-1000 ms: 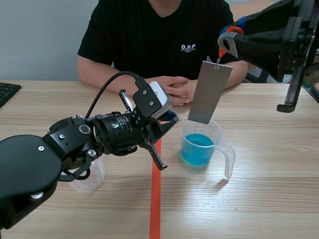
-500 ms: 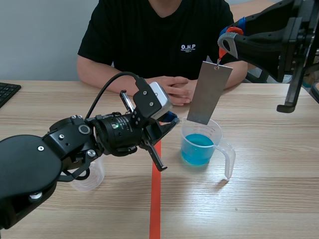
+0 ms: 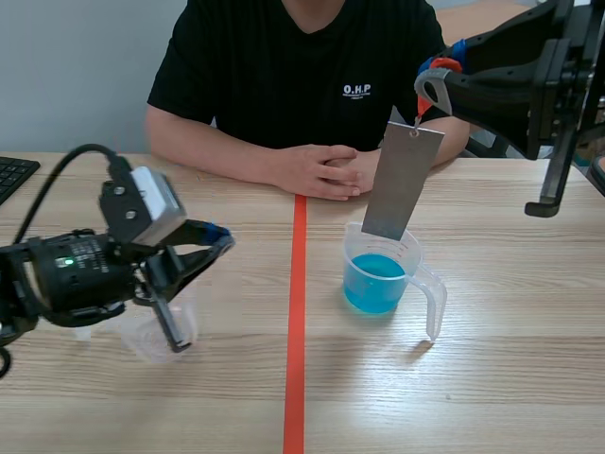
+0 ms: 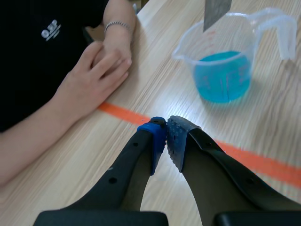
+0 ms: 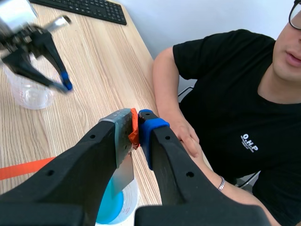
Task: Do the redox reaction experiment.
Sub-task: 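Point at the plate with the left hand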
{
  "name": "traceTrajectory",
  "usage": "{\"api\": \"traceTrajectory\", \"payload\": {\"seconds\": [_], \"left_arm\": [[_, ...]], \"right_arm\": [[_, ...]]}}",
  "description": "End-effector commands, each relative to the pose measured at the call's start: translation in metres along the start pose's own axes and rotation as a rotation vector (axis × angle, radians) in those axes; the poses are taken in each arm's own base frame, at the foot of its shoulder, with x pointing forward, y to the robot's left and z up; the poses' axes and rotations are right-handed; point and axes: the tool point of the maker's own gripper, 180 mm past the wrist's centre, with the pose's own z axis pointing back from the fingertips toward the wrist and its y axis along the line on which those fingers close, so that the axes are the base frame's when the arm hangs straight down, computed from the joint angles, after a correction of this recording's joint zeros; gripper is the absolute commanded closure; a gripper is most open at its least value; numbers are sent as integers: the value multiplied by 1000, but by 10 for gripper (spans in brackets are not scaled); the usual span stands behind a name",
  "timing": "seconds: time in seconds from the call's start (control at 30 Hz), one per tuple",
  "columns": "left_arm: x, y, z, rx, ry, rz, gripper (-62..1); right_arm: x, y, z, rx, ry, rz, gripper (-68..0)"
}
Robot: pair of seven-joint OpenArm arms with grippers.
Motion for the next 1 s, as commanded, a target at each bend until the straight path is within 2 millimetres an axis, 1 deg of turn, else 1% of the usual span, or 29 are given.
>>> {"api": "traceTrajectory", "payload": {"seconds": [0.0, 0.17, 0.27, 0.33, 0.4, 0.47, 0.63, 0.77, 0.97], "left_arm": [[1, 15, 17, 43, -2, 17, -51], [-21, 40, 77, 175, 85, 97, -51], [-37, 47, 112, 249, 148, 149, -51], [-49, 46, 133, 289, 193, 184, -51], [-61, 38, 153, 312, 244, 227, -51], [-72, 26, 170, 317, 292, 269, -51], [-92, -5, 205, 345, 388, 376, -51], [-102, -28, 226, 377, 444, 442, -51], [-118, -61, 245, 403, 553, 527, -51]], "right_arm": [[8, -7, 1, -17, -24, 9, -15], [8, -7, 1, -20, -23, -26, -16], [6, -9, 0, -23, -8, -40, -16], [5, -12, 0, -27, 1, -45, -17], [6, -14, 1, -32, -4, -52, -17], [5, -17, 1, -38, 1, -53, -17], [0, -25, 2, -56, 12, -72, -17], [-3, -28, 3, -63, 18, -82, -17], [-5, -32, 4, -74, 14, -101, -17]]}}
